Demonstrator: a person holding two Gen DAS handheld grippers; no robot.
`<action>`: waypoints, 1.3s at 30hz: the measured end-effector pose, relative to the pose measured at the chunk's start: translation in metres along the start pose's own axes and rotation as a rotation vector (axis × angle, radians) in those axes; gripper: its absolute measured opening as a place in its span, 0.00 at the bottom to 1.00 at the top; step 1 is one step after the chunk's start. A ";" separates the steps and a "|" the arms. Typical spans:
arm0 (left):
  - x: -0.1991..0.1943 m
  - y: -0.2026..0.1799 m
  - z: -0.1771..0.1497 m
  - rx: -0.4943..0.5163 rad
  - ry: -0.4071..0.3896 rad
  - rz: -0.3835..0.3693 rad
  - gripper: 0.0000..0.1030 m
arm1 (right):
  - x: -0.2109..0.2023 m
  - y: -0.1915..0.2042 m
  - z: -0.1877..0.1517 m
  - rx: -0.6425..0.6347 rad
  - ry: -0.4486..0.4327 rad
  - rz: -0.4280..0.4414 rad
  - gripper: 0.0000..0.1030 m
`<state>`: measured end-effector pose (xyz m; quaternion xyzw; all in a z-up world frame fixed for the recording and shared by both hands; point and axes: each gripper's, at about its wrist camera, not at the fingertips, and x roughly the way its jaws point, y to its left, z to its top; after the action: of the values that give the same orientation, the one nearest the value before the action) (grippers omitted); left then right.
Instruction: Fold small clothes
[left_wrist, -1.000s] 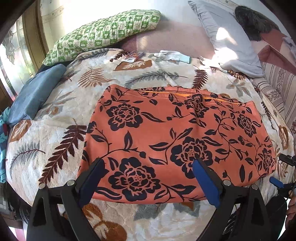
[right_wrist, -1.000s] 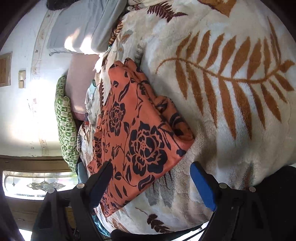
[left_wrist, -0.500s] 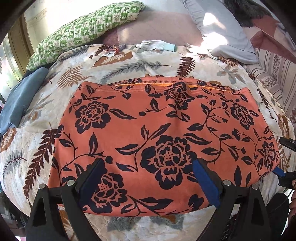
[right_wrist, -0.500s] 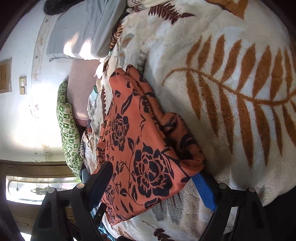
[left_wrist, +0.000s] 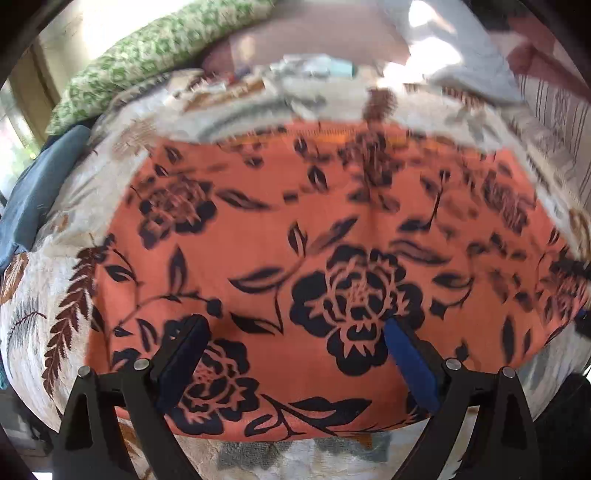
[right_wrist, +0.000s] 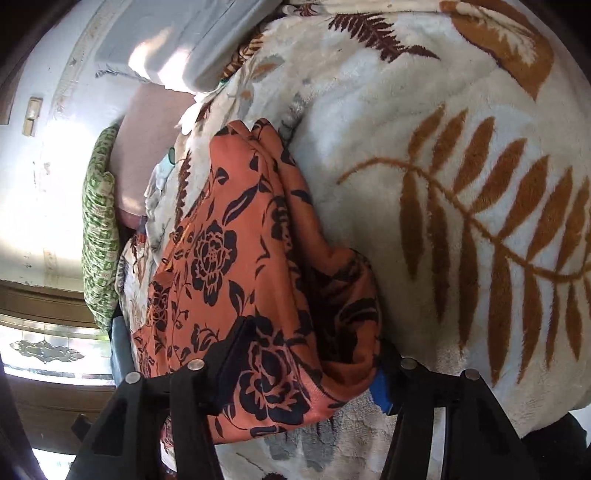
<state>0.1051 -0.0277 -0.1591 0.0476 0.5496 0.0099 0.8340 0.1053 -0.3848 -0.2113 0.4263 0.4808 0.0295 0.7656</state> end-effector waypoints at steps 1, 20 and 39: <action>0.003 -0.006 -0.003 0.038 -0.024 0.032 0.95 | 0.000 0.001 0.000 -0.008 -0.006 -0.003 0.66; 0.001 -0.006 -0.007 0.041 0.007 0.037 0.88 | 0.010 0.014 -0.002 -0.093 0.008 -0.099 0.21; -0.129 0.247 -0.084 -0.531 -0.275 0.060 0.81 | 0.063 0.288 -0.175 -0.691 0.148 0.199 0.13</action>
<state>-0.0144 0.2150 -0.0519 -0.1550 0.4081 0.1713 0.8832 0.1110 -0.0638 -0.0902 0.1841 0.4527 0.2950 0.8211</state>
